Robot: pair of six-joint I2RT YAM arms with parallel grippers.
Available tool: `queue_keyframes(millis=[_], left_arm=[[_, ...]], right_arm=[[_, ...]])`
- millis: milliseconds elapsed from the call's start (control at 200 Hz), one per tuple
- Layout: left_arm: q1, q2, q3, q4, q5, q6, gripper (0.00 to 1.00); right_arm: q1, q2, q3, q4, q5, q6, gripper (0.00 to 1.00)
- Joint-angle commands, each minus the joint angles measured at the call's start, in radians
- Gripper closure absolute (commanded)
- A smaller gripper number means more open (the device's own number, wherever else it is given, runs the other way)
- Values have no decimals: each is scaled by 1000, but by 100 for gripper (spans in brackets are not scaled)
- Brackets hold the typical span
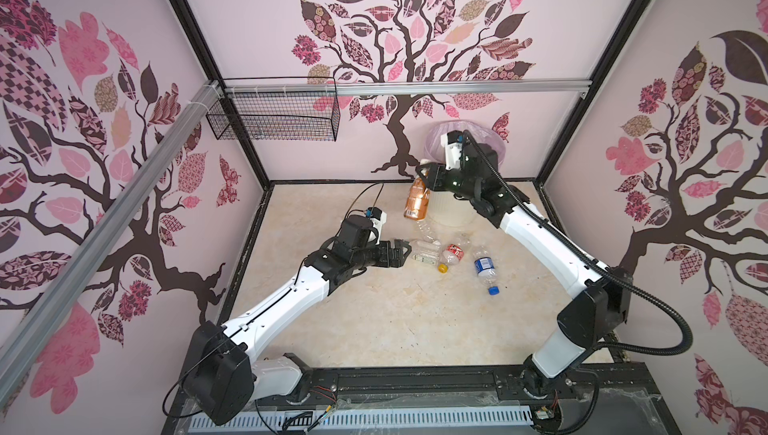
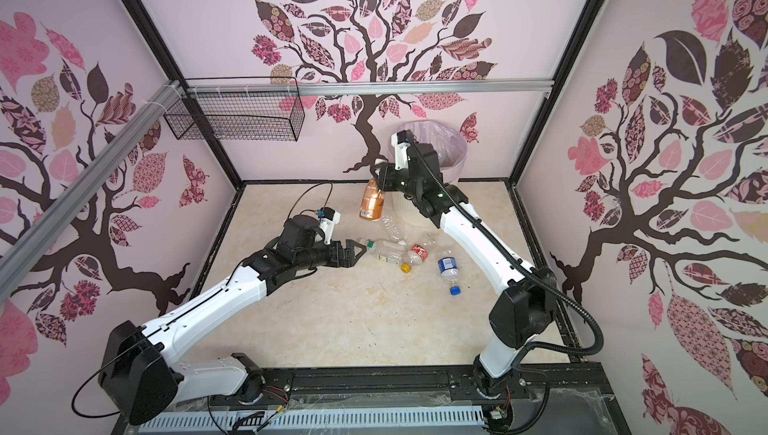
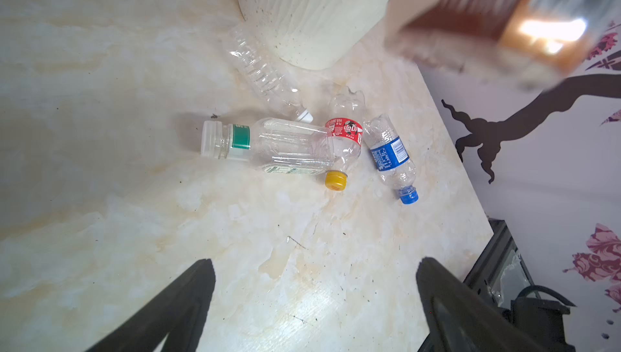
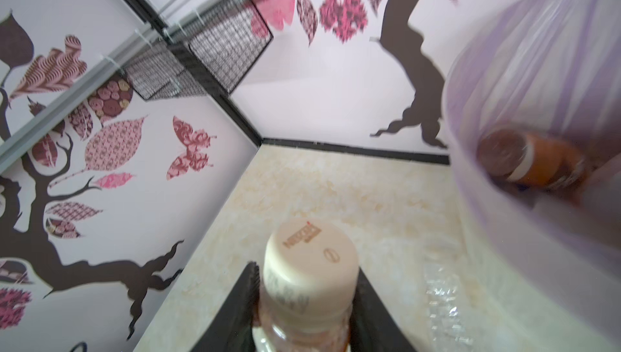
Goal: Throw the plastic bottles in the bin
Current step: 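Grasp the Nescafe cap with the right gripper, carry it over the bin, release, then lower the right gripper toward the clear green-capped bottle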
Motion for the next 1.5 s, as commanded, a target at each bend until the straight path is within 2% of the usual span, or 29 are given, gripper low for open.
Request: queue_keyframes(millis=[0,190,310,485,640,760,895,920,985,1040,1130,1245,1305,1495], left_arm=[[-2,-10,143,-37,-33,71,2],[-2,41,363,-59,-42,140,2],[-3,73,467,-35,-9,158,2],[-4,104,538,9,17,169,2],[-3,118,548,26,24,168,2],[-4,120,533,21,21,166,2],[-4,111,508,20,14,160,2],[-3,109,502,20,14,159,2],[-3,102,487,15,12,157,2],[-3,97,475,13,10,158,2],[-3,93,453,11,4,157,2],[-3,102,447,4,5,156,2],[-3,108,442,3,7,152,2],[-3,121,427,14,17,107,2]], right_arm=[[-12,-2,148,-69,154,-132,72],[-15,-30,360,-75,359,-295,72],[-15,-87,384,43,440,-391,72],[-15,-131,426,161,518,-502,72],[-18,-62,516,157,547,-559,72],[-62,56,556,128,537,-535,72],[-168,263,636,22,461,-375,72],[-183,305,672,-12,451,-357,67],[-206,453,842,-172,405,-312,40],[-208,538,1009,-299,406,-297,30],[-208,506,964,-296,426,-270,2],[-208,349,717,-125,417,-279,1],[-208,296,645,-76,420,-282,1],[-207,270,687,-143,405,-284,1]])
